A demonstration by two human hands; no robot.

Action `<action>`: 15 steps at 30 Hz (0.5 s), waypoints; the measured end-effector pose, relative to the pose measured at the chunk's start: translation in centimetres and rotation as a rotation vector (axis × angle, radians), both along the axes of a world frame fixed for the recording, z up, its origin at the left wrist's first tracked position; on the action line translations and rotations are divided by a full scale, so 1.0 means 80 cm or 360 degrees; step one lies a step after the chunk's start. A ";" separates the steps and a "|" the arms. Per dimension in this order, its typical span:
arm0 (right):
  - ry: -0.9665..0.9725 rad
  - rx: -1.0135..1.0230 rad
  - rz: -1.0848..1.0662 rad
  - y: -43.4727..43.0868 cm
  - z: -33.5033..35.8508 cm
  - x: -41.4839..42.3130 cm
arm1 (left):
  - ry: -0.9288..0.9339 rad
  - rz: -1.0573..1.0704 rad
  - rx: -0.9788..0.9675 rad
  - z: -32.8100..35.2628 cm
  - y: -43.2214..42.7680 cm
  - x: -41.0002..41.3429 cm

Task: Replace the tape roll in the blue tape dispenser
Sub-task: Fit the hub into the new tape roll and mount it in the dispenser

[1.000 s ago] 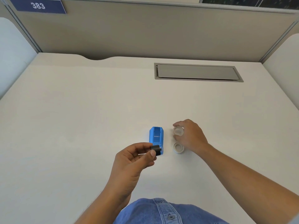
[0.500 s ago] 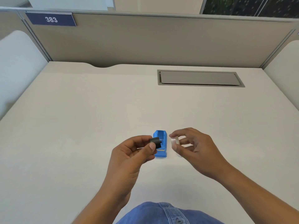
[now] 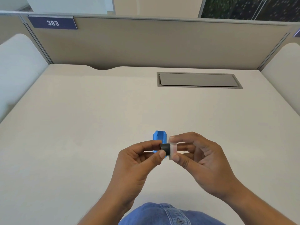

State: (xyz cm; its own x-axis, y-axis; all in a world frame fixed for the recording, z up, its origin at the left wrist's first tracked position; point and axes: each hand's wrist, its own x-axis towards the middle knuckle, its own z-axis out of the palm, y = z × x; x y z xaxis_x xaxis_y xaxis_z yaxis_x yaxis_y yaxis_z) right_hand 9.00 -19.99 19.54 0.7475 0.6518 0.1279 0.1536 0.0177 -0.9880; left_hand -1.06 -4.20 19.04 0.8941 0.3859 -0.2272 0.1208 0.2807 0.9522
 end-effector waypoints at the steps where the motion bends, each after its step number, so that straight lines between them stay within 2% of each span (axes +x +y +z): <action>1: -0.0004 -0.0003 0.0003 0.000 0.000 0.000 | -0.0006 -0.0002 0.0005 0.000 0.000 0.000; 15: -0.0065 -0.0120 0.0043 0.006 -0.002 -0.004 | -0.0032 -0.0020 0.0047 0.001 -0.001 -0.003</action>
